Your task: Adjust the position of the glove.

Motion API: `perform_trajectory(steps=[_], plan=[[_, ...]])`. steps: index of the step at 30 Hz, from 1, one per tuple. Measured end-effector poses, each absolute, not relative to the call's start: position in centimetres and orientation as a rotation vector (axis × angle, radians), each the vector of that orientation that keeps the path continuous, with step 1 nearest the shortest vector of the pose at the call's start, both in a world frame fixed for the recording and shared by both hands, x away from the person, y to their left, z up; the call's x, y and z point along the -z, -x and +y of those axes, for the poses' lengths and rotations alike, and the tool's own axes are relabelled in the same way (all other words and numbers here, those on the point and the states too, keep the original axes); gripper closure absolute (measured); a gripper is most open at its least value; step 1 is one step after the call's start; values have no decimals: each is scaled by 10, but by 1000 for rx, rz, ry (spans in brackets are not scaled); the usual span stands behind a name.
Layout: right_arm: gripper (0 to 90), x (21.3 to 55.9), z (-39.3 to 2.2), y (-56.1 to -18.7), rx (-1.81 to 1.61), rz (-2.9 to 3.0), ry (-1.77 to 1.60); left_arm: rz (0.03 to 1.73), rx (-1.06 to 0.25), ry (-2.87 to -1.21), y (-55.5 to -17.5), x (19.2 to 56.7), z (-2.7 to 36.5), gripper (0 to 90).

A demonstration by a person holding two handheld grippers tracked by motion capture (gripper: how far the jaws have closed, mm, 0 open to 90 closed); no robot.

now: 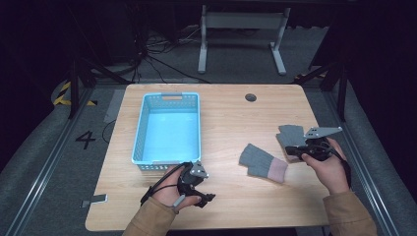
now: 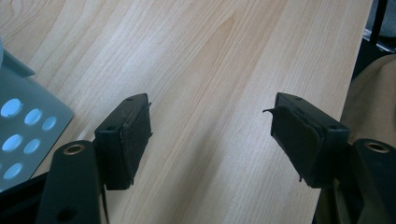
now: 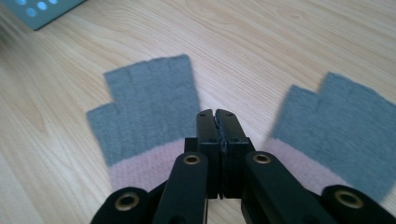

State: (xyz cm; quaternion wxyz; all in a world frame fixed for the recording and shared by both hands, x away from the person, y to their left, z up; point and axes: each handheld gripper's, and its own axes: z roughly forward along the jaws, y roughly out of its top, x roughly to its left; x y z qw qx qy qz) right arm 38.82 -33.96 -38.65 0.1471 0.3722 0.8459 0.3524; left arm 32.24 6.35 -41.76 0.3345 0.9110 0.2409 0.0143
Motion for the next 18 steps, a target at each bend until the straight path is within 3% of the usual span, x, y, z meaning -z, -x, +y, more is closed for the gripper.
perform_trajectory(steps=[18], plan=[[900,385,-298,-380,-1040,2537,-930,617,-28,-2389,-321,417,63,290]])
